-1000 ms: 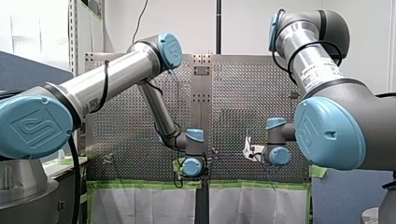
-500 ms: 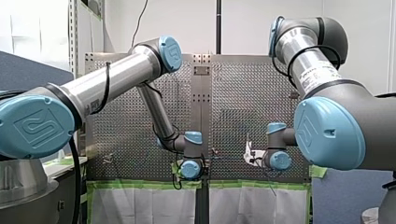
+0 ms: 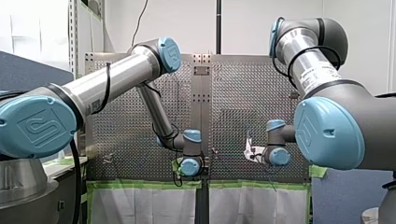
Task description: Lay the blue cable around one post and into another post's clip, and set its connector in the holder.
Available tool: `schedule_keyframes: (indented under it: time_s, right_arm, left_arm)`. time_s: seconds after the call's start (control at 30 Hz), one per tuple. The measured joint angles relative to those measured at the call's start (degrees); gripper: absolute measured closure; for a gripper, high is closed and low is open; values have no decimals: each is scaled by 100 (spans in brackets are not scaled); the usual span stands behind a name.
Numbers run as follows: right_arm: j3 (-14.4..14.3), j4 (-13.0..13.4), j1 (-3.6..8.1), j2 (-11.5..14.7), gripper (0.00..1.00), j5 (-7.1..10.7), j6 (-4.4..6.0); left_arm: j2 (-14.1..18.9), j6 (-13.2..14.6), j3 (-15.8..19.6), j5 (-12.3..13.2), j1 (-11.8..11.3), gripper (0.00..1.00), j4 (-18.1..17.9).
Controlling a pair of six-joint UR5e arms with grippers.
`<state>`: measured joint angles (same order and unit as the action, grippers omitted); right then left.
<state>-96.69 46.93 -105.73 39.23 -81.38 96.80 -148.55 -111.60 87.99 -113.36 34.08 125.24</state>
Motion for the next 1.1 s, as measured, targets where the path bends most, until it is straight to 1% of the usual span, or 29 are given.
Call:
schedule_keyframes:
  time_s: [0.13, 0.3, 0.33, 0.4, 0.43, 0.47, 0.5, 0.53, 0.57, 0.6, 0.63, 0.67, 0.83, 0.93, 1.1]
  right_arm:
    - [92, -28, 10, 0, 100, 3, -2]
    - [121, -24, 24, 0, 100, 15, -16]
    - [121, -21, 26, 0, 100, 23, -17]
    - [121, -25, 28, -3, 100, 40, -18]
    - [121, -30, 28, -4, 100, 46, -20]
    - [121, -39, 29, -5, 100, 50, -24]
    - [121, -53, 35, -6, 100, 51, -32]
    - [121, -65, 36, -6, 100, 57, -39]
    - [121, -76, 34, -6, 100, 62, -45]
    - [122, -89, 34, -7, 100, 64, -52]
    - [123, -96, 33, -6, 100, 66, -55]
    - [123, -101, 32, -6, 100, 67, -58]
    - [123, -112, 23, -6, 100, 103, -62]
    - [121, -114, 21, -8, 100, 129, -59]
    - [120, -144, 20, -9, 100, 138, -48]
  left_arm:
    - [0, 6, -52, 37, -11, 100, 37]
    - [0, 28, -94, 112, -31, 100, 86]
    - [0, 37, -96, 120, -36, 97, 96]
    - [1, 55, -99, 135, -47, 85, 126]
    - [2, 61, -99, 140, -51, 85, 145]
    - [4, 73, -99, 142, -56, 75, 178]
    - [5, 90, -100, 138, -62, 62, 214]
    - [5, 112, -101, 140, -69, 62, 250]
    - [5, 152, -100, 140, -75, 29, 302]
    - [6, 188, -100, 134, -80, 7, 342]
    - [6, 227, -100, 119, -87, 7, 386]
    - [11, 283, -100, 85, -97, 0, 449]
    - [26, 504, -101, -7, -136, 0, 674]
    - [63, 642, -100, 36, -132, 0, 813]
    - [286, 927, 5, 163, -64, 0, 1095]
